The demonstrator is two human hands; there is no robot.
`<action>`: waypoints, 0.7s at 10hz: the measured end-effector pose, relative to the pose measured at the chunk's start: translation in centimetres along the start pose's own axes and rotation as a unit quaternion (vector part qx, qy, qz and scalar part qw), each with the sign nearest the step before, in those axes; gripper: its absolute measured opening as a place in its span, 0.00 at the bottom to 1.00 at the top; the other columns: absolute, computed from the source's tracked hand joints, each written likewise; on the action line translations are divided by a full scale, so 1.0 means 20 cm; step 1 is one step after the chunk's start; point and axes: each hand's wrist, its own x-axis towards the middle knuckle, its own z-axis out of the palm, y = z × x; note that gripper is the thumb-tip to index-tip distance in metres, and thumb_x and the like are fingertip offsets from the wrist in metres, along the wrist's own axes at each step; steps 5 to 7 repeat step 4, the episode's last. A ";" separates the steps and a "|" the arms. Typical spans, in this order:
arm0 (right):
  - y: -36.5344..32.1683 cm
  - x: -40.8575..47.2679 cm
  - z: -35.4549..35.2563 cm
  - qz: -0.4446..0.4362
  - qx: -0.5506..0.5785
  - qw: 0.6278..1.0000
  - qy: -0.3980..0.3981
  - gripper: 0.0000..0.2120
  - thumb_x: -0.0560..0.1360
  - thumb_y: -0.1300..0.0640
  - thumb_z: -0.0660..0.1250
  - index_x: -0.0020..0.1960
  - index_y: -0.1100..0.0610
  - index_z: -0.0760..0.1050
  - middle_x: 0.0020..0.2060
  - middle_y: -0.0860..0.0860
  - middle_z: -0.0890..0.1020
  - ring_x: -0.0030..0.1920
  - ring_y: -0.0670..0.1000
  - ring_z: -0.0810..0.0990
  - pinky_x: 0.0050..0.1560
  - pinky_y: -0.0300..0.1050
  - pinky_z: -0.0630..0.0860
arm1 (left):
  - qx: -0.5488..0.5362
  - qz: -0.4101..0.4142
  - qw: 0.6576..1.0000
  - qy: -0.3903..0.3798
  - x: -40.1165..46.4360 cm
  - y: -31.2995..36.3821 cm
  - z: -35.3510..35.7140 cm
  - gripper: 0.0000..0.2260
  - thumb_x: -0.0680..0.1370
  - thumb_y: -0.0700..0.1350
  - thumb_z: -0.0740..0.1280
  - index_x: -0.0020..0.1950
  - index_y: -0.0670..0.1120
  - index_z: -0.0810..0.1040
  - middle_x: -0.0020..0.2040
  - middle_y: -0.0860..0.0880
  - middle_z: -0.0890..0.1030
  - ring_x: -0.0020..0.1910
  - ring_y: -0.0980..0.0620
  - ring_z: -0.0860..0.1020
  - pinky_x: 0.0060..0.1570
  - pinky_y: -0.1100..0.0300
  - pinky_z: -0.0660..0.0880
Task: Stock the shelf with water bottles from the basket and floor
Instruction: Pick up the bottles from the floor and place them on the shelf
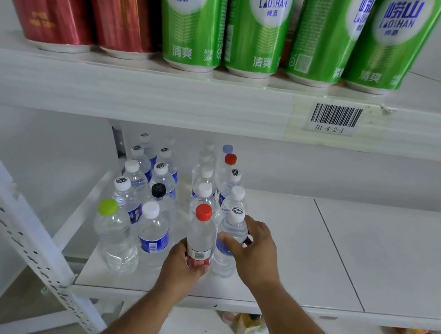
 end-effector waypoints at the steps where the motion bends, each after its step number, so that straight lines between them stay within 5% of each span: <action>1: 0.01 -0.02 -0.01 0.014 -0.023 1.000 -0.013 0.25 0.68 0.41 0.76 0.62 0.33 0.71 0.55 0.38 0.78 0.54 0.41 0.79 0.55 0.41 0.79 | 0.018 0.001 1.000 0.000 -0.01 0.00 0.00 0.30 0.67 0.46 0.80 0.65 0.55 0.70 0.57 0.60 0.76 0.57 0.56 0.75 0.60 0.60 0.73; 2: 0.01 -0.03 -0.02 0.020 -0.016 0.999 -0.026 0.26 0.67 0.38 0.76 0.62 0.32 0.71 0.55 0.35 0.80 0.54 0.40 0.80 0.55 0.41 0.78 | 0.013 0.005 1.000 -0.006 -0.01 0.00 0.00 0.27 0.67 0.44 0.80 0.60 0.57 0.71 0.56 0.58 0.78 0.56 0.55 0.78 0.54 0.64 0.73; 4: -0.04 -0.07 -0.05 0.033 -0.002 0.999 -0.040 0.20 0.70 0.42 0.76 0.54 0.30 0.69 0.49 0.27 0.79 0.52 0.33 0.78 0.47 0.28 0.71 | 0.013 0.015 1.000 0.003 -0.04 0.01 -0.04 0.30 0.71 0.46 0.77 0.69 0.53 0.69 0.64 0.56 0.77 0.63 0.53 0.76 0.66 0.53 0.74; 7: -0.04 -0.07 -0.05 0.033 -0.002 0.999 -0.040 0.20 0.70 0.42 0.76 0.54 0.30 0.69 0.49 0.27 0.79 0.52 0.33 0.78 0.47 0.28 0.71 | 0.013 0.015 1.000 0.003 -0.04 0.01 -0.04 0.30 0.71 0.46 0.77 0.69 0.53 0.69 0.64 0.56 0.77 0.63 0.53 0.76 0.66 0.53 0.74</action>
